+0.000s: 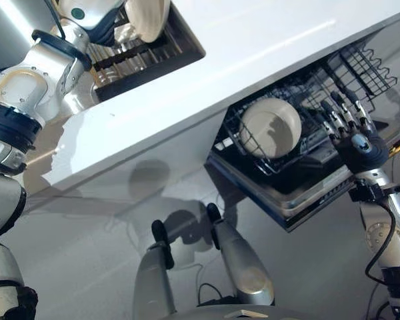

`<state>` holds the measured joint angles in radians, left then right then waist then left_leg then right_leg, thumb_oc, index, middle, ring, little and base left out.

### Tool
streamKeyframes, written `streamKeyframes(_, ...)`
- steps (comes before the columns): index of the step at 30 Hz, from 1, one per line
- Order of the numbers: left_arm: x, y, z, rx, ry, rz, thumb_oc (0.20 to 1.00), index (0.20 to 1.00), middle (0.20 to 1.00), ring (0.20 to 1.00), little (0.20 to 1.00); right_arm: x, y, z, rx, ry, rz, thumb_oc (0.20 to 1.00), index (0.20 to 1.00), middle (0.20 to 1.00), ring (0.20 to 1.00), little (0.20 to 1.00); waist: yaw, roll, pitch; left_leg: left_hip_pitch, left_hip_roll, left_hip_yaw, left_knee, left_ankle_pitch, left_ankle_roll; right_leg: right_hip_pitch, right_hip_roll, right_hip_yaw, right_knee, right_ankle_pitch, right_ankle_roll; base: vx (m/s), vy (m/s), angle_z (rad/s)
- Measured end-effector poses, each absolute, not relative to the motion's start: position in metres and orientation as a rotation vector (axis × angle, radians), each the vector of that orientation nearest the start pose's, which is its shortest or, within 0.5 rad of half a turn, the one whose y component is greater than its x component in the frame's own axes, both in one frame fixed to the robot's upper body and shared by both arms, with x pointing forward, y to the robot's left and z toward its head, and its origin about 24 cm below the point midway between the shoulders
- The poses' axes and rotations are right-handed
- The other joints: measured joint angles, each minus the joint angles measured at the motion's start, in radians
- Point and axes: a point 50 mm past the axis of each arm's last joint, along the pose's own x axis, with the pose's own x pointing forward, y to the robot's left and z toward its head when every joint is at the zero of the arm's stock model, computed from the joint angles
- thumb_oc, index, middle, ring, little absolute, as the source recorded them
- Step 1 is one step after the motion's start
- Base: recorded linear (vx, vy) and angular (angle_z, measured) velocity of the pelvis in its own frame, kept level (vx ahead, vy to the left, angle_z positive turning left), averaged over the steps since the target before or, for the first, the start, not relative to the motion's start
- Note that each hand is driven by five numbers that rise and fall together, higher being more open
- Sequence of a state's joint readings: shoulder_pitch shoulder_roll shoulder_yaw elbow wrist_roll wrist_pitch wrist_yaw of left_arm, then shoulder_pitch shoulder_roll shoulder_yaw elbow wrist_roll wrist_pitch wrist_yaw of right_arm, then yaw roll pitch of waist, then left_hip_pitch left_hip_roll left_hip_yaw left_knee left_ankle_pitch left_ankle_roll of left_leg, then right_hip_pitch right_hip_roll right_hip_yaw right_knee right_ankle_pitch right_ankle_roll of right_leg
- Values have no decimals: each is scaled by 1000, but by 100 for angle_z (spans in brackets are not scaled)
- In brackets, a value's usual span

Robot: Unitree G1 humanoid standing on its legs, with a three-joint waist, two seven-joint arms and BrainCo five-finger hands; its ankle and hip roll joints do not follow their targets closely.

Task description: Pick up plates and place into dishwasher.

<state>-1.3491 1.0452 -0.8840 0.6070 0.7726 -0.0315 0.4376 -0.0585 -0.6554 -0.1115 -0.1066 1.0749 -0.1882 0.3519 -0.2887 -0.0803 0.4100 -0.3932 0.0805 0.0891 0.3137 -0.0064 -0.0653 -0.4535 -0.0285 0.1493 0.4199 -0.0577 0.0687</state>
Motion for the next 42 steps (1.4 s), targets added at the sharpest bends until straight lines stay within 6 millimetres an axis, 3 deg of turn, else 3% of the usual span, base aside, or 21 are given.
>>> streamKeyframes(13, 366, 224, 341, 2045, -820, 475, 1000, 1000, 1000, 1000, 1000, 254, -259, 162, 347, -471, 343, 1000, 1000, 1000, 1000, 1000, -11, 2, 1, 21, 4, 18, -12, -3, -3, -1, 3, 9, 16, -12, 1, 3, -3, -1)
streamKeyframes(19, 369, 235, 339, 2056, -794, 521, 1000, 1000, 1000, 1000, 1000, 254, -259, 163, 346, -474, 342, 1000, 1000, 1000, 1000, 1000, -35, 6, -1, 34, 12, 26, -25, 4, -15, -2, 10, 13, 20, -12, -9, 24, -12, -5)
streamKeyframes(30, 362, 233, 359, 2121, -895, 680, 1000, 1000, 1000, 1000, 1000, 254, -262, 165, 334, -470, 347, 1000, 1000, 1000, 1000, 1000, -41, 8, -2, 47, 19, 42, -18, 0, -21, -5, 14, 16, 46, -17, -18, 17, -20, -4)
streamKeyframes(38, 371, 224, 358, 2477, -738, 604, 1000, 1000, 1000, 1000, 1000, 253, -264, 166, 317, -463, 342, 1000, 1000, 1000, 1000, 1000, -36, 12, -5, 26, 36, 46, 0, -1, -25, -33, 27, 13, 68, -26, -23, 9, -12, -1)
streamKeyframes(42, 372, 221, 360, 2571, -703, 607, 1000, 1000, 1000, 1000, 1000, 253, -267, 169, 320, -463, 339, 1000, 1000, 1000, 1000, 1000, -44, 12, -6, 16, 37, 45, 12, -4, -30, -41, 29, 12, 74, -26, -25, 53, -13, 0)
